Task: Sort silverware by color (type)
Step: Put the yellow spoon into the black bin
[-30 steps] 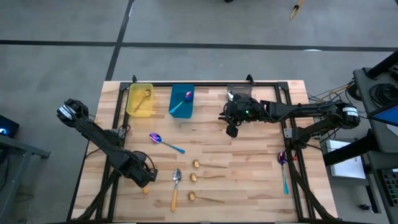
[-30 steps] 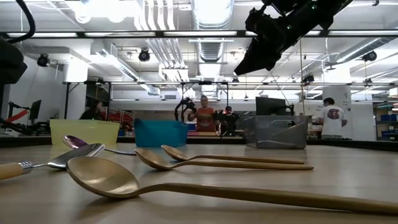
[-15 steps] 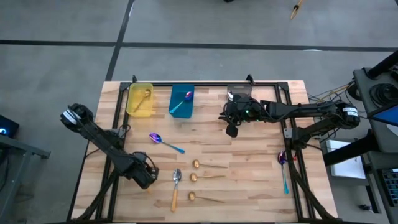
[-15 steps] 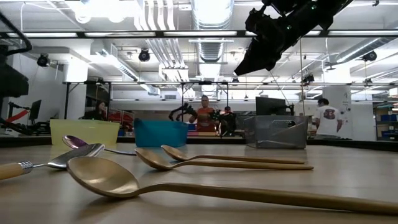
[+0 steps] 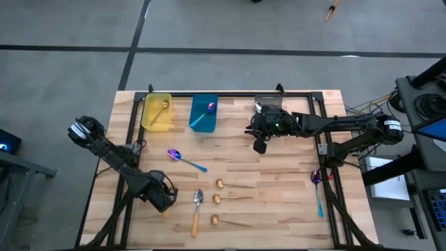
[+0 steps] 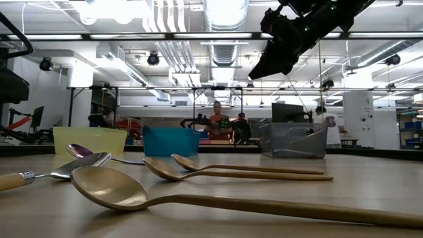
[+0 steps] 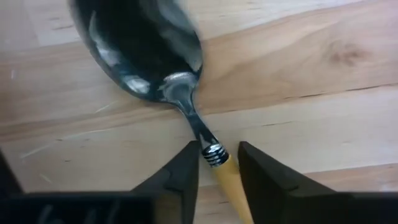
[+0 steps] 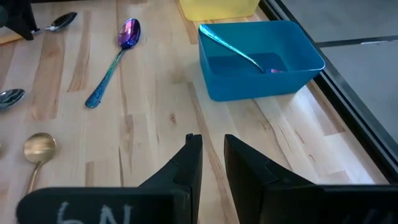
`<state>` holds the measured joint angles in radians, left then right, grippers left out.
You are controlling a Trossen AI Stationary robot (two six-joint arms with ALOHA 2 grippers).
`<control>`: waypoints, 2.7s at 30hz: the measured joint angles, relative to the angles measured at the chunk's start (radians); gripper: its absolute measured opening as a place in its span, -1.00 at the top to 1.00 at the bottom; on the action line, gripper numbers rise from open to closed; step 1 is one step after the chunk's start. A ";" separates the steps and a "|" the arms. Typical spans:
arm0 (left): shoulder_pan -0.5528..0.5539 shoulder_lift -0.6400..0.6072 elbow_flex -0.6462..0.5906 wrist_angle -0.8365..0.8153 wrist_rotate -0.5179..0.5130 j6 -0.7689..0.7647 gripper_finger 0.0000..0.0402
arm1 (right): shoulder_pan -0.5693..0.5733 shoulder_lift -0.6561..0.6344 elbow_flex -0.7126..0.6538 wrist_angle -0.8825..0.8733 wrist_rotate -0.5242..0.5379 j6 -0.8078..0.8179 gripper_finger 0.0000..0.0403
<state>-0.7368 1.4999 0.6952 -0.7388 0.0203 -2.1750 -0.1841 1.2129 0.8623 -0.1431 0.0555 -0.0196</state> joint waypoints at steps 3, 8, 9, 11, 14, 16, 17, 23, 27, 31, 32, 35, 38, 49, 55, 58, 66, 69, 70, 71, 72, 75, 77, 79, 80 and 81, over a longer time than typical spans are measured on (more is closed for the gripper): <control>0.000 0.002 0.002 -0.001 -0.016 0.000 0.80 | 0.000 0.000 0.000 0.000 0.000 0.000 0.72; 0.005 0.000 0.048 -0.080 -0.099 0.043 0.91 | 0.000 0.000 0.000 0.000 0.000 0.000 0.72; 0.006 -0.004 0.062 -0.106 -0.107 0.055 0.90 | 0.000 0.000 0.000 0.000 0.000 0.000 0.72; 0.004 -0.010 0.099 -0.157 -0.106 0.074 0.89 | 0.000 0.000 0.000 0.000 0.000 0.000 0.72; 0.003 -0.013 0.160 -0.246 -0.182 0.154 0.93 | 0.000 0.000 0.000 0.004 0.000 0.005 0.72; 0.007 -0.018 0.207 -0.259 -0.289 0.238 0.93 | 0.000 0.000 0.000 0.018 0.000 0.021 0.72; 0.011 -0.021 0.229 -0.265 -0.348 0.291 0.93 | 0.000 0.000 0.000 0.031 -0.001 0.028 0.72; 0.107 -0.032 0.372 -0.256 -0.588 0.805 0.93 | 0.000 0.015 0.000 0.151 -0.004 0.046 0.72; 0.232 -0.032 0.448 -0.234 -0.599 1.248 0.93 | 0.001 0.050 0.000 0.201 -0.011 0.071 0.72; 0.355 -0.036 0.477 -0.166 -0.647 1.618 0.93 | 0.003 0.064 0.000 0.161 -0.011 0.141 0.72; 0.385 -0.039 0.477 -0.125 -0.665 1.695 0.93 | 0.007 0.064 0.000 0.134 -0.010 0.168 0.72; 0.469 -0.050 0.445 0.059 -0.680 1.874 0.93 | 0.029 0.064 -0.007 0.072 -0.010 0.247 0.72; 0.528 -0.048 0.395 0.218 -0.681 1.956 0.93 | 0.062 0.060 -0.030 0.101 0.014 0.342 0.72; 0.598 -0.047 0.297 0.445 -0.711 1.793 0.93 | 0.128 0.094 -0.119 0.516 0.151 0.511 0.61; 0.611 -0.047 0.297 0.450 -0.719 1.680 0.93 | 0.112 0.150 -0.075 0.577 0.176 0.518 0.23; 0.613 -0.038 0.297 0.454 -0.719 1.674 0.93 | 0.114 0.194 -0.044 0.624 0.189 0.470 0.05; 0.616 -0.027 0.296 0.477 -0.719 1.661 0.93 | 0.113 0.294 0.072 0.634 0.193 0.360 -0.14; 0.617 -0.027 0.296 0.485 -0.719 1.661 0.93 | 0.113 0.334 0.114 0.632 0.193 0.332 -0.13; 0.617 -0.026 0.296 0.489 -0.720 1.661 0.93 | 0.113 0.347 0.128 0.633 0.194 0.322 -0.13; 0.617 -0.024 0.296 0.492 -0.720 1.661 0.93 | 0.113 0.358 0.139 0.634 0.200 0.318 -0.12; 0.617 -0.022 0.296 0.493 -0.720 1.661 0.93 | 0.113 0.366 0.146 0.630 0.206 0.313 -0.11; 0.617 -0.021 0.296 0.489 -0.720 1.662 0.93 | 0.113 0.384 0.164 0.632 0.214 0.306 -0.04; 0.618 -0.021 0.296 0.493 -0.720 1.664 0.93 | 0.114 0.387 0.165 0.634 0.238 0.296 0.03; 0.618 -0.021 0.296 0.492 -0.720 1.668 0.93 | 0.114 0.386 0.160 0.635 0.274 0.295 0.13; 0.618 -0.021 0.297 0.495 -0.720 1.668 0.93 | 0.114 0.386 0.158 0.634 0.289 0.295 0.20; 0.618 -0.021 0.297 0.495 -0.720 1.668 0.93 | 0.114 0.386 0.156 0.634 0.293 0.296 0.27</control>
<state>-0.1184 1.4788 0.9920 -0.2440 -0.6998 -0.5068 -0.0700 1.5988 1.0186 0.4911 0.3488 0.2767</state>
